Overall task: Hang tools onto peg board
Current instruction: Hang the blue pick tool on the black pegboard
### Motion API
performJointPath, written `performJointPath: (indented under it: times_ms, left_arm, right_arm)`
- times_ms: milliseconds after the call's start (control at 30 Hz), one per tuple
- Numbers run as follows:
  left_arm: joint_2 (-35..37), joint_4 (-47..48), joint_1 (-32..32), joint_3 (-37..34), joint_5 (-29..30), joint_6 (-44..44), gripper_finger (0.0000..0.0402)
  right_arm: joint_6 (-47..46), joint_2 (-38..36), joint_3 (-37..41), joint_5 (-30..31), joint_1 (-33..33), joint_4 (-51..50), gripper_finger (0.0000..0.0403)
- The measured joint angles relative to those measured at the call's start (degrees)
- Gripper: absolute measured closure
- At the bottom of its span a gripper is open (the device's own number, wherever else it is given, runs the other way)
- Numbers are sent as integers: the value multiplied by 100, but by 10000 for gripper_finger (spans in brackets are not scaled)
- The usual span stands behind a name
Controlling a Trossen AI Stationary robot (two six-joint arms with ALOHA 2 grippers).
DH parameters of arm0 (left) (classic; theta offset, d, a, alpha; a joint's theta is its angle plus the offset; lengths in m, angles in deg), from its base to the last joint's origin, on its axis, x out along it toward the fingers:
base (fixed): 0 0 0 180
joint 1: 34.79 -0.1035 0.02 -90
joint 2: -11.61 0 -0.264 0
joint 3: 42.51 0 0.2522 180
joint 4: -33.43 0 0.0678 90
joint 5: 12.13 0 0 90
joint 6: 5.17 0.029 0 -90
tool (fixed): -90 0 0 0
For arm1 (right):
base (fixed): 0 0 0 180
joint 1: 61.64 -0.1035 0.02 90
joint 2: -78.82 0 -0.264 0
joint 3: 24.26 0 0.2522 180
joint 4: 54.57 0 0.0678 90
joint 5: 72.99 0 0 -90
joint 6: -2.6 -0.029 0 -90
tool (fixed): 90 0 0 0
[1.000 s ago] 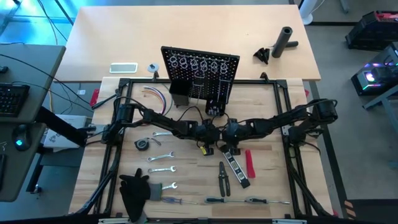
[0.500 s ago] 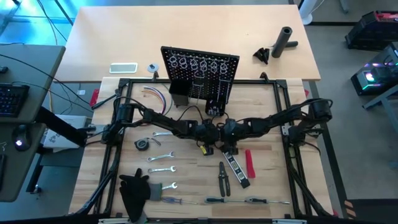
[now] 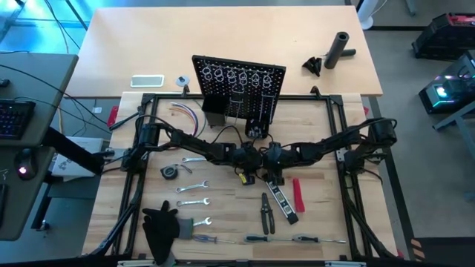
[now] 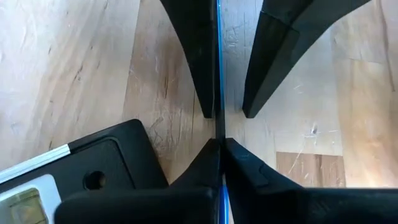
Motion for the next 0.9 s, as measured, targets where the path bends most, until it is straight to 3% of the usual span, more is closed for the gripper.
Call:
performJointPath:
  times_ms: [367,467,600,900]
  left_arm:
    - [0,47,-37,4,-44,-49,298]
    - [0,54,-37,4,-42,-13,321]
    - [0,71,-19,4,100,137,386]
    - [0,50,33,0,367,291,396]
  right_arm:
    - [89,-223,22,173,-80,-25,402]
    - [101,-227,20,197,-80,86,402]
    - [108,-235,18,167,-86,139,403]
    - [69,-246,11,195,-157,123,403]
